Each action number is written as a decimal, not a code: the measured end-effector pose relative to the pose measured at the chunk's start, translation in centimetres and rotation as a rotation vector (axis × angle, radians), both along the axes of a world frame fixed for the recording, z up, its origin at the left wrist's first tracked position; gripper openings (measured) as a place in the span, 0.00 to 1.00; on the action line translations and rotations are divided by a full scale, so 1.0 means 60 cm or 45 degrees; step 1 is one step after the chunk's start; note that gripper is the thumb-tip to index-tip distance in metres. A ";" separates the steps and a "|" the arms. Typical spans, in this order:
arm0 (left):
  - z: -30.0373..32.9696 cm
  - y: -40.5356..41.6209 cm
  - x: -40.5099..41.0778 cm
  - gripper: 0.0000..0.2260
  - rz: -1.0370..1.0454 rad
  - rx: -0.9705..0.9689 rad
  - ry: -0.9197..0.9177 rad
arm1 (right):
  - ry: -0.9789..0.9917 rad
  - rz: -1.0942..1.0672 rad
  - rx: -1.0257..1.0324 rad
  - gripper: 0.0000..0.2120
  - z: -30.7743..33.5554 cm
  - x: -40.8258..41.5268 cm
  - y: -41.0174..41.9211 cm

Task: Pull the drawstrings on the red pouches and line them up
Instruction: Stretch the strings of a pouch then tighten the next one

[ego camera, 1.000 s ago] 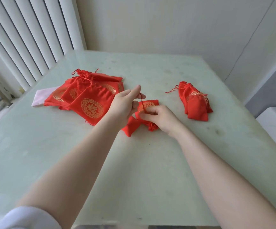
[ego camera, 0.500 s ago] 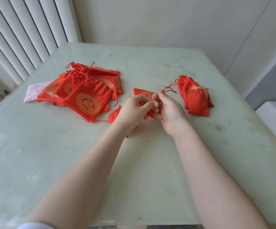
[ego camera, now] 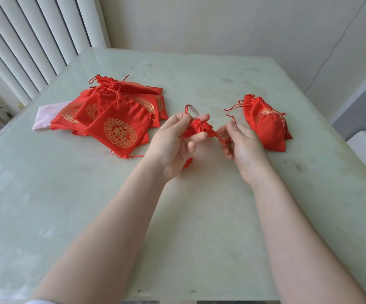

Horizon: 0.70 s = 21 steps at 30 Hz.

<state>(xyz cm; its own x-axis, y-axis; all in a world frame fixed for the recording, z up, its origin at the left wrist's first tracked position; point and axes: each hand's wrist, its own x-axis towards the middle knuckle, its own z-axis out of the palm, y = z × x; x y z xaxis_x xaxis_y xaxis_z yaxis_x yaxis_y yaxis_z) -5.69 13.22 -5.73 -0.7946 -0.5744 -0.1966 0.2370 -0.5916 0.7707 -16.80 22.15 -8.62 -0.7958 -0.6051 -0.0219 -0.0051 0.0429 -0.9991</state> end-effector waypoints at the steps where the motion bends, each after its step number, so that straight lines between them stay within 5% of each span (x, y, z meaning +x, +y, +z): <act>1: -0.002 0.007 -0.002 0.09 -0.017 0.024 0.002 | -0.003 -0.012 0.006 0.17 0.001 0.000 0.001; 4: -0.022 0.041 -0.012 0.07 -0.102 -0.038 -0.048 | -0.002 -0.069 0.008 0.18 0.008 -0.001 0.004; 12: -0.050 -0.004 -0.008 0.10 0.057 -0.741 -0.373 | 0.082 -0.014 0.099 0.17 0.003 0.000 0.001; 18: -0.050 -0.022 0.002 0.09 -0.001 -0.580 -0.314 | 0.301 0.035 0.130 0.16 -0.003 0.001 0.000; 21: -0.050 -0.008 -0.001 0.12 -0.040 -0.867 -0.433 | 0.361 0.150 -0.051 0.13 0.009 0.019 -0.001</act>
